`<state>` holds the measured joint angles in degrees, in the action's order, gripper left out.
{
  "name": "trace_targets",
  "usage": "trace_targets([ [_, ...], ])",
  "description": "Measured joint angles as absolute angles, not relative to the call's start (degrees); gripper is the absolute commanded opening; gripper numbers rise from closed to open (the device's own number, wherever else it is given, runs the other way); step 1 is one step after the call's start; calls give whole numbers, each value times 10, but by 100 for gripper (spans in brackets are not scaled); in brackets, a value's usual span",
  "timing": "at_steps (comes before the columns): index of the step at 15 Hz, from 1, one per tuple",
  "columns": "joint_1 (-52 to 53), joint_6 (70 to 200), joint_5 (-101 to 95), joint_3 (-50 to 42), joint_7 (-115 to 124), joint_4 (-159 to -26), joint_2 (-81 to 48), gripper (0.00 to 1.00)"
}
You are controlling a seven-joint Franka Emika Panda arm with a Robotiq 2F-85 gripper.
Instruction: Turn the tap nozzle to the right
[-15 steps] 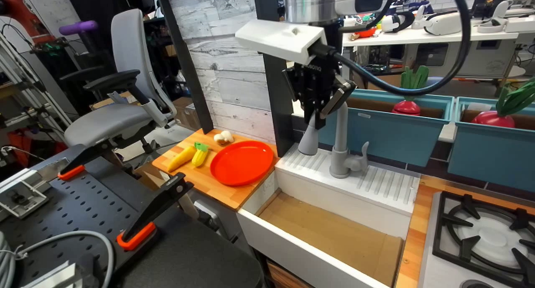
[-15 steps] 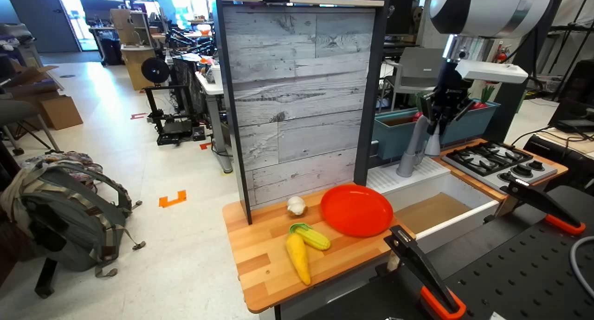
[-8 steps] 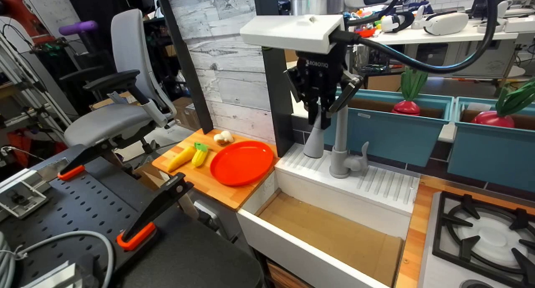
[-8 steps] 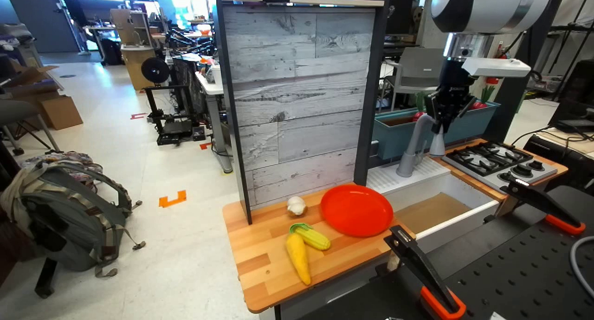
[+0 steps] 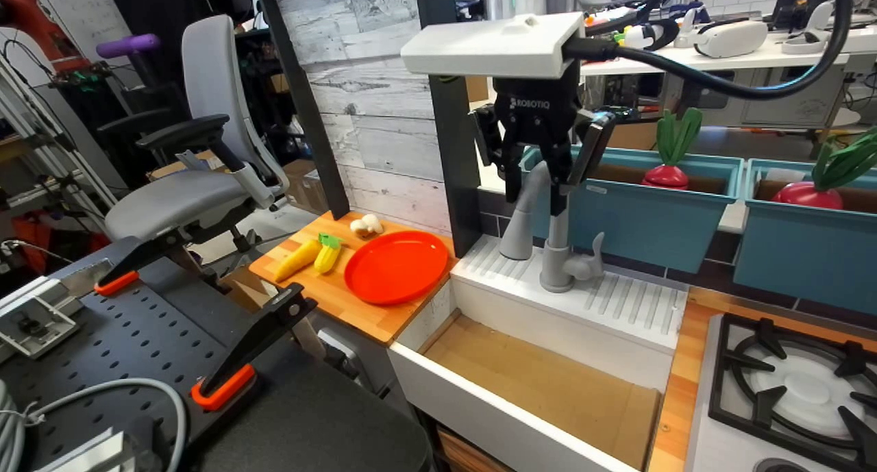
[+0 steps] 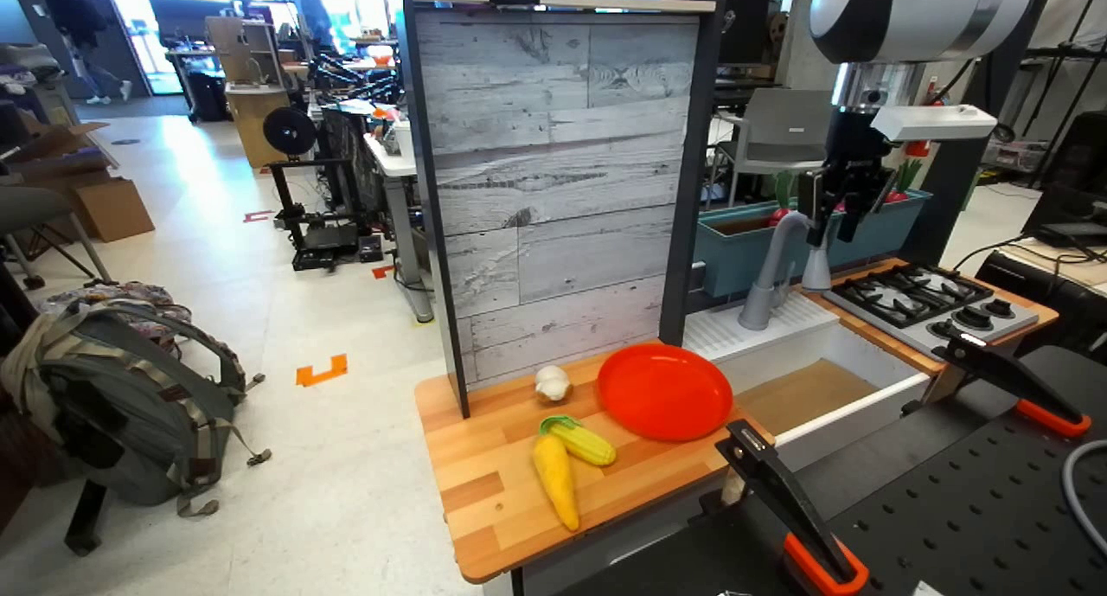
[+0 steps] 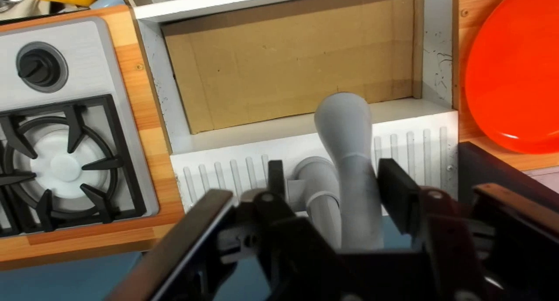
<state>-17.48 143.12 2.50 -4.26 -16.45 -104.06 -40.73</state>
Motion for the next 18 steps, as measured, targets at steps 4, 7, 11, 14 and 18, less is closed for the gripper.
trace_targets([
  [4, -175, 1431, 7, -51, -168, -1040, -406, 100],
  [7, -175, 1429, -9, -59, -178, -1040, -401, 100],
  [11, -177, 1429, -28, -71, -203, -1040, -391, 100],
  [14, -178, 1429, -30, -71, -232, -1052, -375, 100],
  [18, -178, 1430, -30, -66, -284, -1100, -327, 100],
])
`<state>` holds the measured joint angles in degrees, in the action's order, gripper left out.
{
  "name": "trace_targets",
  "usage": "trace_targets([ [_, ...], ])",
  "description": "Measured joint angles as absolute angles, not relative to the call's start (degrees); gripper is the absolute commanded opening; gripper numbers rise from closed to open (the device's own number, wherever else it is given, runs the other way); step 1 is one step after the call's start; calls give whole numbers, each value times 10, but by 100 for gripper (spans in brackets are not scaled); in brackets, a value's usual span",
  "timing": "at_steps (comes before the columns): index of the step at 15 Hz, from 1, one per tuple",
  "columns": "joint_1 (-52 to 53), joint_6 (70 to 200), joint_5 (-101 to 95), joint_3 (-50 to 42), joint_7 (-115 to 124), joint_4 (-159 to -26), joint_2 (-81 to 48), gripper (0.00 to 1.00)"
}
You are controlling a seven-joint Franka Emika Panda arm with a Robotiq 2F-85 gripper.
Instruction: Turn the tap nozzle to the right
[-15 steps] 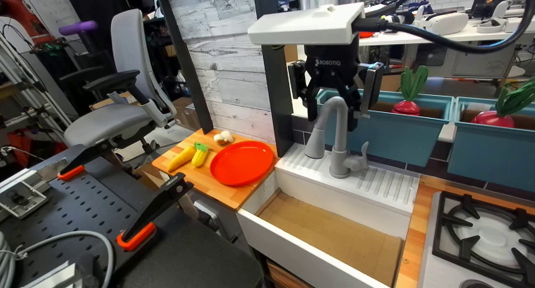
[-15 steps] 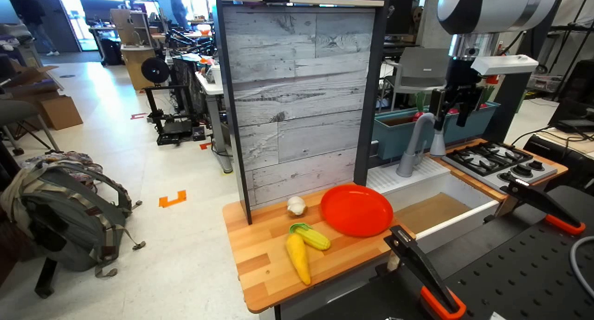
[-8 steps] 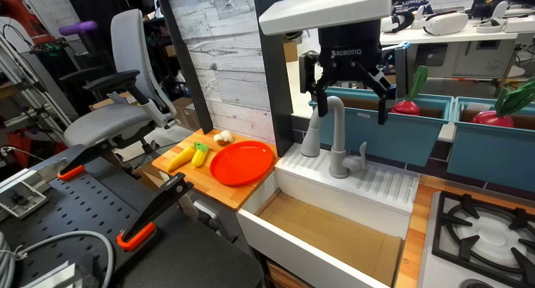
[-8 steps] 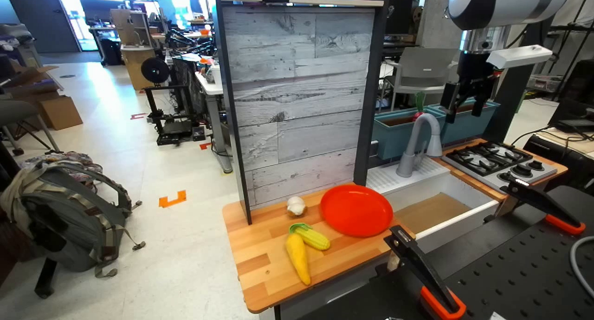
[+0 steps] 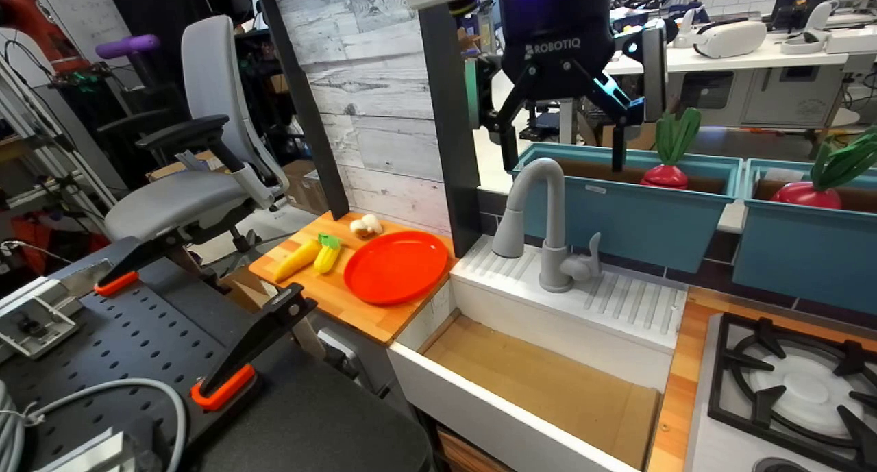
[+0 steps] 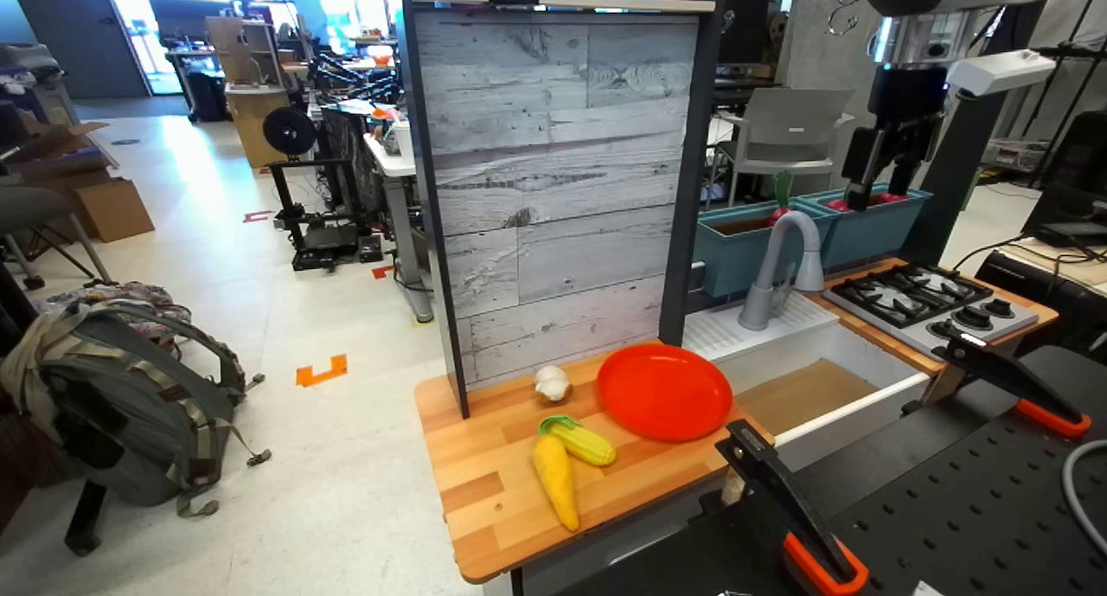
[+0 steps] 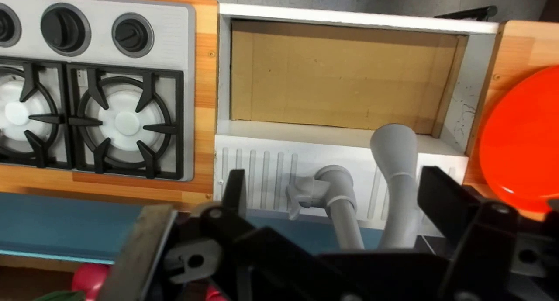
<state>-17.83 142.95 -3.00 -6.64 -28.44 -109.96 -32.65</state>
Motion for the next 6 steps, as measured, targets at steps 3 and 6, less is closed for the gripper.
trace_targets([
  [3, -178, 1429, -30, -61, -327, -1148, -280, 100],
  [6, -178, 1429, -30, -55, -359, -1195, -239, 100],
])
